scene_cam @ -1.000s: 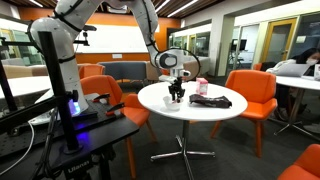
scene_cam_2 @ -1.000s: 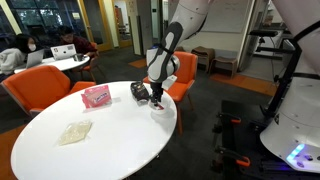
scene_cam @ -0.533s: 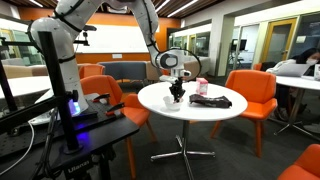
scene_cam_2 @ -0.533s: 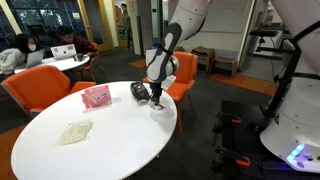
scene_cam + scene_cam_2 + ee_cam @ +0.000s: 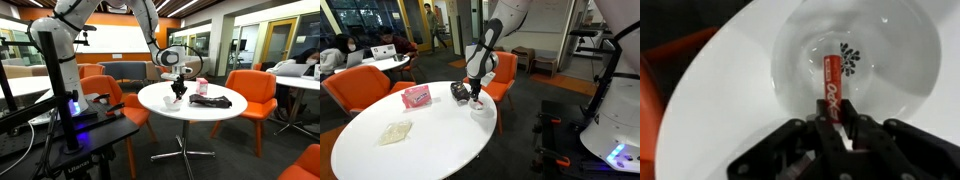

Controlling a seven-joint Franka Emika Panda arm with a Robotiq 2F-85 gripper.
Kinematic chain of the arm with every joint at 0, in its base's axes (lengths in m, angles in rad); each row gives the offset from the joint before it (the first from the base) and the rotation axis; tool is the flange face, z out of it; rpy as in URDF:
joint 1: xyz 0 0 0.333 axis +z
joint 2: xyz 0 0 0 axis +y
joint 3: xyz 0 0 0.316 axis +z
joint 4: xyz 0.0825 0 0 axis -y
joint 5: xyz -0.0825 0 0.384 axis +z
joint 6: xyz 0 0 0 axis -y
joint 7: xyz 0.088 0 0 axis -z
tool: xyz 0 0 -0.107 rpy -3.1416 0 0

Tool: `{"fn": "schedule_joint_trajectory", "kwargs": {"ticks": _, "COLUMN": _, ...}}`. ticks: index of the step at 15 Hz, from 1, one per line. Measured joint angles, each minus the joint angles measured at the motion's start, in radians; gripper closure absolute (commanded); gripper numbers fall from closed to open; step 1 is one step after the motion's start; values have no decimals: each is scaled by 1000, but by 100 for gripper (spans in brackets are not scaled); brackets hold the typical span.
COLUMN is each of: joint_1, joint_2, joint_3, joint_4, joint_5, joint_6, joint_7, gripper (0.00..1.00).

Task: Remove the marker from the bowl and put it on the table

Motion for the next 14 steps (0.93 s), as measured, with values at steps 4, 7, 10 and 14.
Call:
{"fn": "schedule_joint_trajectory", "kwargs": {"ticks": 4, "joint_1": 3, "joint_2": -78, "joint_3": 9, "joint_4": -31, "joint_5": 0, "joint_6": -12, "joint_7": 0, "gripper": 95}}
{"fn": "schedule_joint_trajectory", "kwargs": {"ticks": 7, "joint_1": 16, "joint_2": -161, "joint_3": 9, "joint_4": -71, "joint_5": -4, "joint_6": -67, "joint_7": 0, "gripper": 95}}
{"fn": "schedule_joint_trajectory", "kwargs": {"ticks": 10, "joint_1": 40, "joint_2": -241, "joint_3": 18, "joint_4": -97, "joint_5": 4, "joint_6": -165, "joint_7": 0, "gripper": 95}}
{"fn": "schedule_joint_trajectory", "kwargs": {"ticks": 14, "joint_1": 75, "joint_2": -263, "joint_3": 56, "joint_4": -105, "joint_5": 54, "joint_6": -245, "joint_7": 3, "gripper": 95}}
